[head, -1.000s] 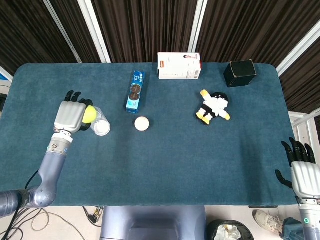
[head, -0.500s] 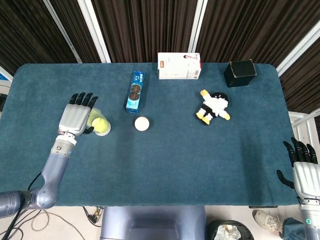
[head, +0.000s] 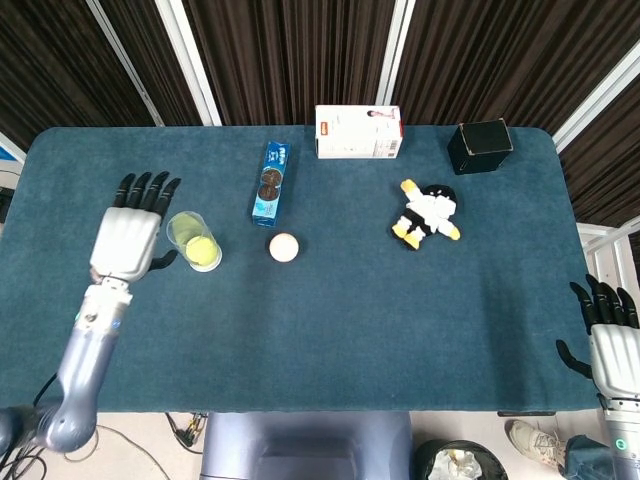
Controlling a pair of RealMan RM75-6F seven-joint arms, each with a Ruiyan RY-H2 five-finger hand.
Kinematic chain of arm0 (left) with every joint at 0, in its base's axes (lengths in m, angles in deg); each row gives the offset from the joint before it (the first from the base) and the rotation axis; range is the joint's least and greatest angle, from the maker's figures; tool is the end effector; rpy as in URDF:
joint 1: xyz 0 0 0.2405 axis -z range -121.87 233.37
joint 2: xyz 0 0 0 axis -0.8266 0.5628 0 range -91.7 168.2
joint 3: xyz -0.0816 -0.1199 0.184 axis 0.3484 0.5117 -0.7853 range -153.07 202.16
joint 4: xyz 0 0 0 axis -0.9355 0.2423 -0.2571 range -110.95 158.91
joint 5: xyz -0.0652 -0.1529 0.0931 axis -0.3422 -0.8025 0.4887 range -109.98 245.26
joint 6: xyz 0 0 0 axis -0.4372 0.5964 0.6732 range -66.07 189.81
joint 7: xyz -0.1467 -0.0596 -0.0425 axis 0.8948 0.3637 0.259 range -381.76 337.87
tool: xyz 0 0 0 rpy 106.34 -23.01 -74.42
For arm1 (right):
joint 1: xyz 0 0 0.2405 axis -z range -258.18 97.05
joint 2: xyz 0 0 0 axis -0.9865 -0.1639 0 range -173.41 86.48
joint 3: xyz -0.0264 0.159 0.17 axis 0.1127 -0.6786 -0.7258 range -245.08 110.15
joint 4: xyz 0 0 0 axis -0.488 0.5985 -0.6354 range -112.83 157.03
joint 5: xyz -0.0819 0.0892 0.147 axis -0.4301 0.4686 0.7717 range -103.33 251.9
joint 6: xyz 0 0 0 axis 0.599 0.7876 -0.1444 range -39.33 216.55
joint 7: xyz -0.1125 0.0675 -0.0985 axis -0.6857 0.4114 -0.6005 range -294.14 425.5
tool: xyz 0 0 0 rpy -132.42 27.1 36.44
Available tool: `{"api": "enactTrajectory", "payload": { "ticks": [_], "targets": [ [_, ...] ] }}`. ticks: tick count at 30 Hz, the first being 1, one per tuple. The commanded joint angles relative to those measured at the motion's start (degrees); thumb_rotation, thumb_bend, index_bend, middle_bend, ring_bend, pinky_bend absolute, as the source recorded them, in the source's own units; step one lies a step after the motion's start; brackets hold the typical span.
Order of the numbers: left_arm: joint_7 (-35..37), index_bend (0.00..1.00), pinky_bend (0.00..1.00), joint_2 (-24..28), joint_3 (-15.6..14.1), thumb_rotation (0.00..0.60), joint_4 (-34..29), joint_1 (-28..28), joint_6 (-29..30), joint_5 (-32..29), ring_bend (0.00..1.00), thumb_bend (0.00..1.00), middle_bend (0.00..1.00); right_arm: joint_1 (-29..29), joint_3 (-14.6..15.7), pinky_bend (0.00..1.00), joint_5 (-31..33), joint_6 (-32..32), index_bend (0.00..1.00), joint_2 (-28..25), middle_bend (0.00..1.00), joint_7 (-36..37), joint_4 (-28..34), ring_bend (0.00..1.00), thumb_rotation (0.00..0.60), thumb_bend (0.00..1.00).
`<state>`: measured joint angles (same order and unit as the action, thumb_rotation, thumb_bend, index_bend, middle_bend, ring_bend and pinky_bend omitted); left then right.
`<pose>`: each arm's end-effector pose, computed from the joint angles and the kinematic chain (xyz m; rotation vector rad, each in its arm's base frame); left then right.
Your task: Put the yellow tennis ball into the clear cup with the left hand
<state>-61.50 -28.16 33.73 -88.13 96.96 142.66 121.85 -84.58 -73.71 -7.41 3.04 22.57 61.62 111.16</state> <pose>-0.1195 0.3270 0.1420 -1.5374 -0.6310 -0.8512 -0.2999 -0.2044 0.1785 1.2976 -0.8265 0.8316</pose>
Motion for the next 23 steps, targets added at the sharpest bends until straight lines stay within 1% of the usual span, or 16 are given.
{"api": "enactTrajectory", "payload": {
  "ticks": [1, 3, 5, 8, 10, 14, 20, 23],
  "targets": [
    [12.4, 0.06, 0.04, 1.4, -12.3, 0.600, 2.8, -15.1, 14.3, 20.0, 0.00, 0.13, 0.01, -0.1, 0.1, 0.00, -0.6, -0.2, 0.13, 0.0, 0.04, 0.4, -0.2, 0.05, 0.600, 0.35],
    [16.2, 0.06, 0.04, 0.9, -14.6, 0.600, 6.6, -18.1, 15.5, 22.6, 0.00, 0.13, 0.01, -0.1, 0.3, 0.00, -1.3, -0.4, 0.13, 0.0, 0.04, 0.7, -0.5, 0.05, 0.600, 0.35],
    [18.2, 0.06, 0.03, 0.4, -16.2, 0.600, 9.2, -20.6, 15.8, 22.6, 0.00, 0.13, 0.01, -0.1, 0.4, 0.00, -2.0, -0.7, 0.13, 0.1, 0.04, 1.0, -0.8, 0.05, 0.600, 0.35],
    [22.8, 0.06, 0.03, -0.5, -17.2, 0.600, 13.6, -23.5, 15.4, 23.0, 0.00, 0.13, 0.01, -0.2, 0.6, 0.00, -2.6, -1.0, 0.13, 0.2, 0.04, 1.3, -1.3, 0.05, 0.600, 0.35],
    [26.8, 0.06, 0.03, -1.5, -17.0, 0.600, 16.9, -25.1, 14.8, 22.9, 0.00, 0.13, 0.01, -0.2, 0.6, 0.00, -2.8, -1.1, 0.13, 0.3, 0.03, 1.3, -1.4, 0.05, 0.600, 0.35],
    [30.4, 0.06, 0.03, -2.7, -16.4, 0.600, 20.5, -26.9, 14.9, 24.4, 0.00, 0.13, 0.01, -0.1, 0.7, 0.00, -3.2, -1.3, 0.13, 0.4, 0.04, 1.1, -1.4, 0.05, 0.600, 0.35],
    [33.8, 0.06, 0.03, -3.0, -14.8, 0.600, 22.0, -28.5, 15.7, 26.5, 0.00, 0.13, 0.01, -0.1, 0.8, 0.00, -3.4, -1.5, 0.13, 0.5, 0.03, 0.8, -1.4, 0.05, 0.600, 0.35],
    [33.4, 0.06, 0.03, -2.1, -14.0, 0.600, 21.5, -29.1, 15.6, 26.9, 0.00, 0.13, 0.01, -0.2, 0.8, 0.00, -3.3, -1.3, 0.13, 0.6, 0.04, 0.6, -1.4, 0.05, 0.600, 0.35]
  ]
}}
